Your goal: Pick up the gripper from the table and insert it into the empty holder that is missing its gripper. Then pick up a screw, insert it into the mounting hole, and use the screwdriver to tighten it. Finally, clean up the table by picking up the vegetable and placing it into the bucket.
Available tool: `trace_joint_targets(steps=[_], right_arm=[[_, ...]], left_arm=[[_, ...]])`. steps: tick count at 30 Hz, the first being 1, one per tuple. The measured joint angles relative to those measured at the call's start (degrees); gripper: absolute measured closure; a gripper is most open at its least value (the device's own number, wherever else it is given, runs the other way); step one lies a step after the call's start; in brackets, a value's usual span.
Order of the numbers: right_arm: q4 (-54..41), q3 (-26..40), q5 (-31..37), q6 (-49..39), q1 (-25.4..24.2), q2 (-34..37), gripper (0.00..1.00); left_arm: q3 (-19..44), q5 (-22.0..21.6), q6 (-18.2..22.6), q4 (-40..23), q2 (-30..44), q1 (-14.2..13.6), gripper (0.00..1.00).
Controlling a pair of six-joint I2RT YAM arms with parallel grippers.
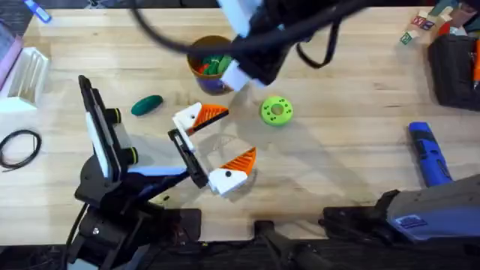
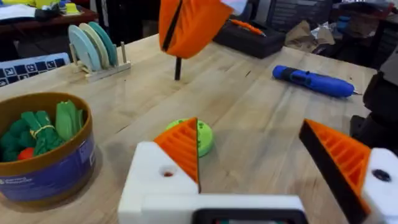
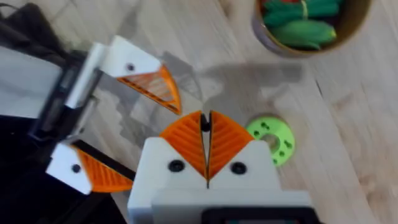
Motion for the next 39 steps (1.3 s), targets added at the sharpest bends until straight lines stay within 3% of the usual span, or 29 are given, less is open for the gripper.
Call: trace_joint_targets(steps=[12,39], right_arm=[[4.35,0.0,-1.18,-0.17,10.82,0.31,0.995],[6.61,0.02,0.82,-1.46,11.1,4.57,0.995]], left_arm=[[0.0,0.0,0.0,0.0,0.02,0.0,0.013],[0.0,0.01,-0.22,-0.04,0.02,0.0,0.013]])
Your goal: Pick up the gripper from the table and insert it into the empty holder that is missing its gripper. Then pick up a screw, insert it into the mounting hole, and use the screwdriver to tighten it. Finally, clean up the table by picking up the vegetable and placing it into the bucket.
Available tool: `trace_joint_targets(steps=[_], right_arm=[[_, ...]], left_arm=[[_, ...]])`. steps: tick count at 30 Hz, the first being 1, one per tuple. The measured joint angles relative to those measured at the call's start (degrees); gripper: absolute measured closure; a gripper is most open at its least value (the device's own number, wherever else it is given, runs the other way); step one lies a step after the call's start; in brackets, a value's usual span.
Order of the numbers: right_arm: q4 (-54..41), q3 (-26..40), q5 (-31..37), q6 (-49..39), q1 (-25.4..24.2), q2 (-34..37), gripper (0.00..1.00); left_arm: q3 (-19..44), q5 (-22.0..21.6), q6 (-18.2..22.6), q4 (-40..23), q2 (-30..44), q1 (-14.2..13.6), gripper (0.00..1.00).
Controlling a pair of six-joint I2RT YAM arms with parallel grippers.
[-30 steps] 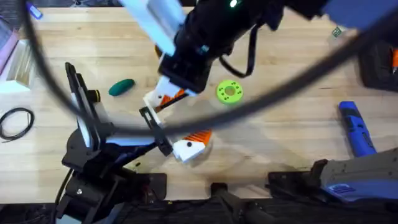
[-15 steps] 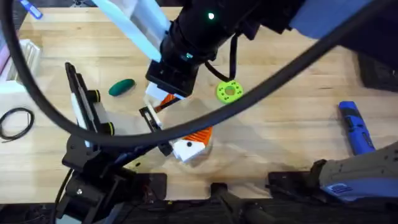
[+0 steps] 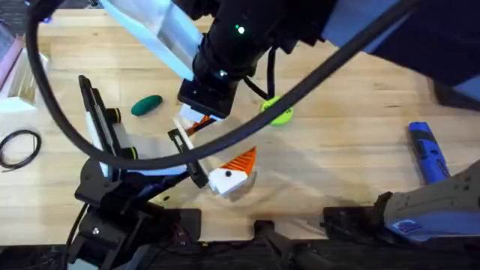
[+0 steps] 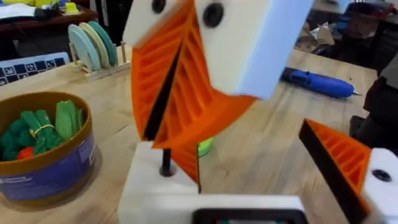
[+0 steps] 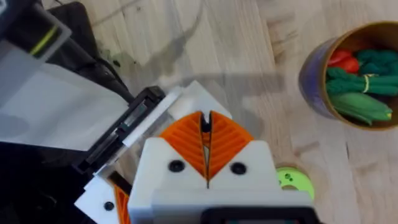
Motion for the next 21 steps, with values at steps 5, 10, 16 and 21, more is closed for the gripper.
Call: trace_joint_targets(steps=[5,10,16,21], right_arm=[[0.01,0.0,0.23,-0.25,0.0,0.0,0.995],[0.01,0.0,0.21,-0.24,0.02,0.02,0.995],[0.09,0.4,0.23,-0.26,0.72,0.66,0.995],[0.74,0.79,0.25,-0.44,2.1,1.98,0.995]], left_arm=[[0.0,-0.01,0.0,0.0,0.0,0.0,0.011],[0.0,-0.01,0.0,0.0,-0.02,0.0,0.012],[0.0,-0.01,-0.46,-0.04,0.0,0.0,0.012],[0.0,0.35,-0.54,-0.05,0.05,0.0,0.012]])
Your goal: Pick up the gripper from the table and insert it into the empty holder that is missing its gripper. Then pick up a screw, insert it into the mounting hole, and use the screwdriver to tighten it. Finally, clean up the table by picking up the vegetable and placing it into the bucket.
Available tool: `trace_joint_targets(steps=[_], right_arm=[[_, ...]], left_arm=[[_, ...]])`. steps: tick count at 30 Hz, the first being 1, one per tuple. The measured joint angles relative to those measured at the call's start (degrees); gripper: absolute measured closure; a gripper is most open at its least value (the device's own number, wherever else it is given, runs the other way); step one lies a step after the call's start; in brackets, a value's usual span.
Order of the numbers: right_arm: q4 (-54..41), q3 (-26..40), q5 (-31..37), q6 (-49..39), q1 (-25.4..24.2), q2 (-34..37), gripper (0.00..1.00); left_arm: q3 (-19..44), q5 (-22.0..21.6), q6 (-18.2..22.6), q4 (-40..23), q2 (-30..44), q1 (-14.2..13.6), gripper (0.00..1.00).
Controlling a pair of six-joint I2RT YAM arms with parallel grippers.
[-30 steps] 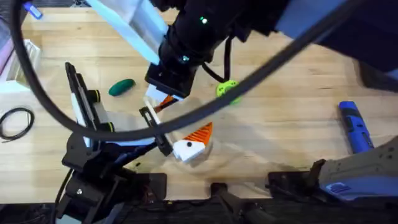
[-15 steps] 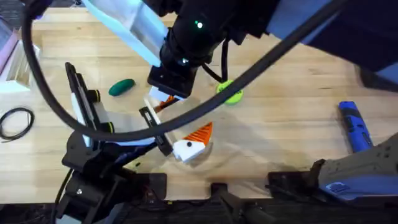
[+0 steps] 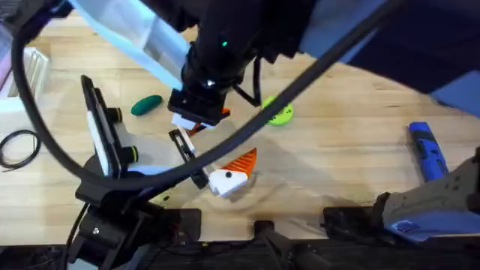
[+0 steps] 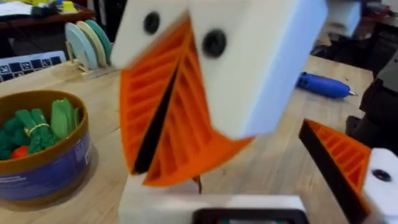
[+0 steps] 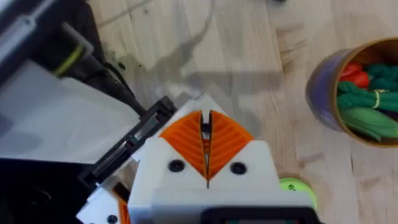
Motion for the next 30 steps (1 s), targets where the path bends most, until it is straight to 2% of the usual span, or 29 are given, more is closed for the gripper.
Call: trace_joint_targets(steps=[30], right_arm=[[-1.47,0.15,2.34,-0.01,-0.22,0.33,0.995]], left_arm=[[0.0,1.58,-0.37,-0.04,0.06,-0.19,0.013]])
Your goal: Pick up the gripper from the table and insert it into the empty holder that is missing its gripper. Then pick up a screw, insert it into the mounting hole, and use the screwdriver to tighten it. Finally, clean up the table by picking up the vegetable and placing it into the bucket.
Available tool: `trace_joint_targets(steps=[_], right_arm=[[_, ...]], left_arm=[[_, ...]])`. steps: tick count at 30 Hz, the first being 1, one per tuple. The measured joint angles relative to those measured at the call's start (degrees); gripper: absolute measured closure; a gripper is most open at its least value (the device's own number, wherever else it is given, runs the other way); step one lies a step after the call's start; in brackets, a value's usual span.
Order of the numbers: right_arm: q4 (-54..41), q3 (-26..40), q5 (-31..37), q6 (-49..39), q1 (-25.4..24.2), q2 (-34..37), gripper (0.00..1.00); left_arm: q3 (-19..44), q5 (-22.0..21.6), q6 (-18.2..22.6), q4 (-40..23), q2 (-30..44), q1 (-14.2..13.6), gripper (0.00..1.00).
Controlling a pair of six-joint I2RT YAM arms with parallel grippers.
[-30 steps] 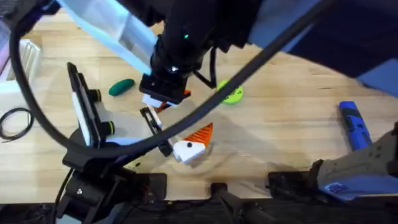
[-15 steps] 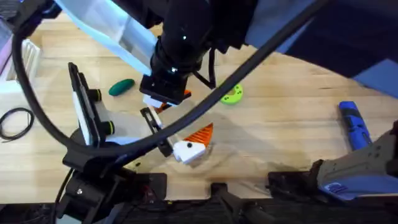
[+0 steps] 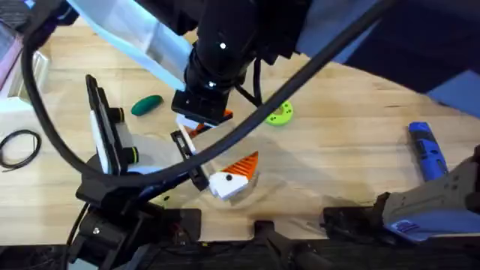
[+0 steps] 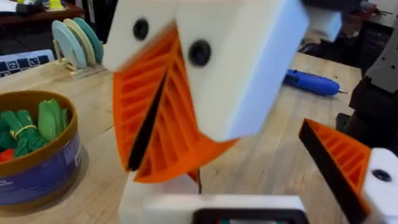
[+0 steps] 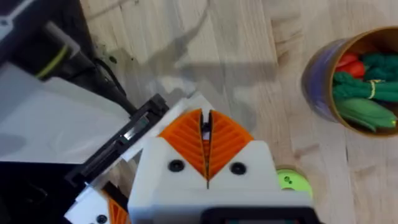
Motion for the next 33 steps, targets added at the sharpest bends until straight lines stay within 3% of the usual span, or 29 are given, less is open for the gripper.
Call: trace_joint_targets(steps=[29,33], right_arm=[[-2.68,0.0,-0.61,0.02,-0.28,-0.6,0.988],[-2.66,0.0,-0.92,0.06,-0.59,-0.6,0.435]], left_arm=[[0.0,-0.04,0.69,0.02,-0.01,-0.07,0.013],[0.0,-0.32,0.87,0.02,-0.02,-0.07,0.013]])
